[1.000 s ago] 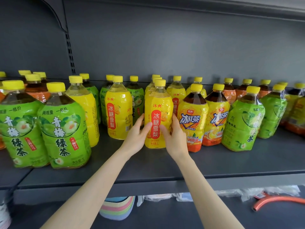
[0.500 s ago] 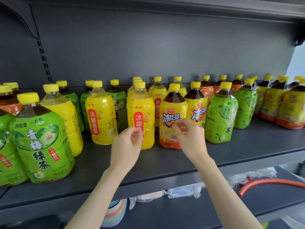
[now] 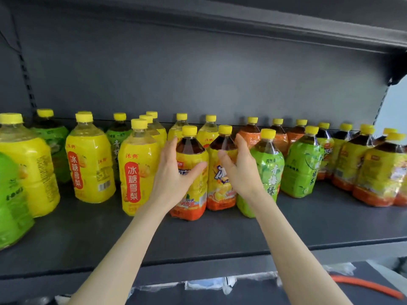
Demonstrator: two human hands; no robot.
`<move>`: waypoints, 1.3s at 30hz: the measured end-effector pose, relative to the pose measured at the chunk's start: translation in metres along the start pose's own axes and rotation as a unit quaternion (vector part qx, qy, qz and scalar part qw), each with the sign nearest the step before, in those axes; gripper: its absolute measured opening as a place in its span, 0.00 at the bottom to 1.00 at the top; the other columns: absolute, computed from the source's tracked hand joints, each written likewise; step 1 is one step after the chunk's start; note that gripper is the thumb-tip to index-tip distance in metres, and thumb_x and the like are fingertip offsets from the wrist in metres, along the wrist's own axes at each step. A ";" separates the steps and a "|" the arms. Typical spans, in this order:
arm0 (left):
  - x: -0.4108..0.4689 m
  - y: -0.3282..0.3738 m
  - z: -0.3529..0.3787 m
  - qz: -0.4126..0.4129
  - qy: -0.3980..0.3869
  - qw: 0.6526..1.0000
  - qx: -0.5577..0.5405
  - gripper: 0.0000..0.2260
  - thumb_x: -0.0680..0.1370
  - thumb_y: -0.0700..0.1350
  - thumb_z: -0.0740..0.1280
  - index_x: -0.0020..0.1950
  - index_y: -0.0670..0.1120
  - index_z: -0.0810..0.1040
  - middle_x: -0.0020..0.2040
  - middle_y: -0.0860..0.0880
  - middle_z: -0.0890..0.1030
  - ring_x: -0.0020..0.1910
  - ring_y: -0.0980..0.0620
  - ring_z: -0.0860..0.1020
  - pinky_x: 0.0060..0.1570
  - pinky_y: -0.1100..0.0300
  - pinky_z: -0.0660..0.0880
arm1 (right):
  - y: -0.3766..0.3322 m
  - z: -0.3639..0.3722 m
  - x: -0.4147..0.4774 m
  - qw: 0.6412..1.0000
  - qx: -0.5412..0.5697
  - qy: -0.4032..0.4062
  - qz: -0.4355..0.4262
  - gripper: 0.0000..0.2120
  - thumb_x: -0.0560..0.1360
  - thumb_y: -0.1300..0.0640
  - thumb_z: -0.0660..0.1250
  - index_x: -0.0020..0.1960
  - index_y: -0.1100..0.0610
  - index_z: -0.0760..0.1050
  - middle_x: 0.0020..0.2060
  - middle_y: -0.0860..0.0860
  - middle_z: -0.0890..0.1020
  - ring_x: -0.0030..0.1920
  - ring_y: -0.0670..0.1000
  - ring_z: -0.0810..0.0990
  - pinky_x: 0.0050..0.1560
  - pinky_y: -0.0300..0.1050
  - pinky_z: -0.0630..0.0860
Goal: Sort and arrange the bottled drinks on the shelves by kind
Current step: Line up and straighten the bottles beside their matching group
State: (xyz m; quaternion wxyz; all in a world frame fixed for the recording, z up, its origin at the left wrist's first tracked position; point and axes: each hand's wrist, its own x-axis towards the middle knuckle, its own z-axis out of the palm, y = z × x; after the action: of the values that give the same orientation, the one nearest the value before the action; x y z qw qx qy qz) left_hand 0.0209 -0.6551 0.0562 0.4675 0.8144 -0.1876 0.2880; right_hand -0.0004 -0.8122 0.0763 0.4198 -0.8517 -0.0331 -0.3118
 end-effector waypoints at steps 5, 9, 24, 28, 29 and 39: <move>-0.002 0.006 0.009 -0.030 0.046 0.998 0.028 0.41 0.69 0.59 0.71 0.76 0.49 0.56 0.74 0.48 0.63 0.72 0.50 0.62 0.61 0.63 0.60 | 0.007 0.004 0.014 0.998 -0.034 -0.052 -0.020 0.31 0.81 0.56 0.60 0.77 0.62 0.48 0.77 0.59 0.55 0.78 0.57 0.49 0.75 0.47 0.50; -0.015 0.018 0.006 -0.041 0.126 0.987 0.096 0.41 0.66 0.62 0.72 0.74 0.50 0.61 0.70 0.48 0.67 0.68 0.49 0.67 0.54 0.62 0.64 | 0.010 0.006 0.014 0.994 -0.097 -0.013 -0.050 0.32 0.79 0.54 0.64 0.76 0.65 0.54 0.71 0.61 0.63 0.70 0.61 0.60 0.69 0.49 0.58; -0.056 0.007 -0.016 0.023 0.259 0.956 0.135 0.39 0.65 0.70 0.64 0.69 0.48 0.68 0.59 0.40 0.71 0.59 0.45 0.68 0.53 0.58 0.67 | 0.002 0.010 -0.019 0.998 0.050 0.008 -0.044 0.36 0.69 0.42 0.72 0.71 0.52 0.62 0.64 0.54 0.71 0.64 0.56 0.70 0.62 0.55 0.72; -0.065 -0.003 -0.016 -0.012 0.231 0.972 0.037 0.37 0.69 0.67 0.63 0.71 0.48 0.63 0.64 0.43 0.68 0.63 0.51 0.68 0.55 0.63 0.68 | 0.004 0.005 -0.045 0.988 0.144 0.052 -0.027 0.37 0.65 0.38 0.74 0.69 0.46 0.65 0.62 0.47 0.72 0.64 0.48 0.72 0.62 0.48 0.73; -0.068 -0.005 -0.016 -0.041 0.219 0.975 -0.017 0.36 0.69 0.67 0.63 0.70 0.49 0.63 0.64 0.45 0.69 0.62 0.55 0.69 0.54 0.66 0.68 | 0.004 0.006 -0.051 0.982 0.181 0.049 -0.009 0.38 0.64 0.39 0.74 0.70 0.46 0.64 0.62 0.45 0.73 0.63 0.46 0.74 0.60 0.45 0.75; -0.083 -0.006 -0.017 -0.173 0.125 0.952 -0.219 0.27 0.66 0.57 0.68 0.64 0.53 0.68 0.51 0.60 0.76 0.47 0.66 0.76 0.39 0.72 0.72 | 0.015 0.017 -0.083 0.935 0.335 0.006 0.116 0.32 0.59 0.35 0.71 0.58 0.50 0.74 0.46 0.46 0.85 0.46 0.46 0.85 0.47 0.48 0.83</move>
State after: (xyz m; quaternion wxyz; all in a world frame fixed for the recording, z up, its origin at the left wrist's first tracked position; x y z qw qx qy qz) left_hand -0.0441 -0.6348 0.0055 0.6968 0.6694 -0.0428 0.2539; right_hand -0.0535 -0.7922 0.0113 0.7141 -0.6579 -0.0345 -0.2367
